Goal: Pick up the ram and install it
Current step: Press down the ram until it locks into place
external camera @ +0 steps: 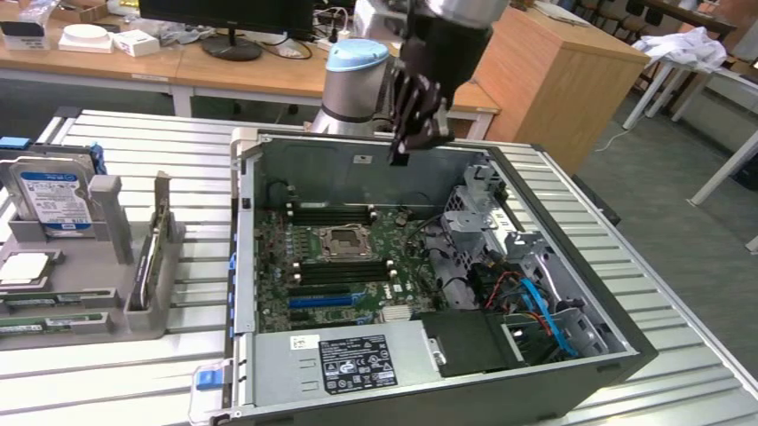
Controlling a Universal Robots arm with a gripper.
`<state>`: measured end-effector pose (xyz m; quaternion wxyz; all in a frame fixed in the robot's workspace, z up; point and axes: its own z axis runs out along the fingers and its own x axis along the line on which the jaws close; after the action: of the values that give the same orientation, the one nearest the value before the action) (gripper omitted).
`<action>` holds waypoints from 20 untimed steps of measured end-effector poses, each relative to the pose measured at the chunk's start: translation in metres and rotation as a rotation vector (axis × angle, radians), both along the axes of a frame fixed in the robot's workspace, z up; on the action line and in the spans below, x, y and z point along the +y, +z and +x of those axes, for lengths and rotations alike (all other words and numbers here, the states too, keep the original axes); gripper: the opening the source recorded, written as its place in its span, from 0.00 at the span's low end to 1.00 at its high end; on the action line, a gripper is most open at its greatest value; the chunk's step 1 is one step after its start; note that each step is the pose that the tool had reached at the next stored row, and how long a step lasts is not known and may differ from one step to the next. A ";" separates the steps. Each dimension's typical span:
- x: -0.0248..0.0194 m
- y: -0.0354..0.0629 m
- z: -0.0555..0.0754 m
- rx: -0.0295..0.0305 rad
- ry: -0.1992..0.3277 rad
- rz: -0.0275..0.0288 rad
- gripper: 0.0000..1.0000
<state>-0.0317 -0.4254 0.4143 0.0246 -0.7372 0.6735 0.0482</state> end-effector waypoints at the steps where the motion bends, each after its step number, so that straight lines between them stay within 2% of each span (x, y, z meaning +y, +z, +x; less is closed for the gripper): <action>1: 0.0000 0.0045 0.000 0.0000 0.000 0.0000 0.10; 5: -0.0002 0.0199 0.000 -0.0001 0.000 0.0000 0.10; 18: -0.0002 0.0194 0.000 0.0000 0.000 -0.0001 0.10; 20: -0.0003 0.0174 0.000 0.0001 0.000 -0.0017 0.10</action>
<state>-0.0317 -0.4256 0.4317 0.0240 -0.7372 0.6736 0.0476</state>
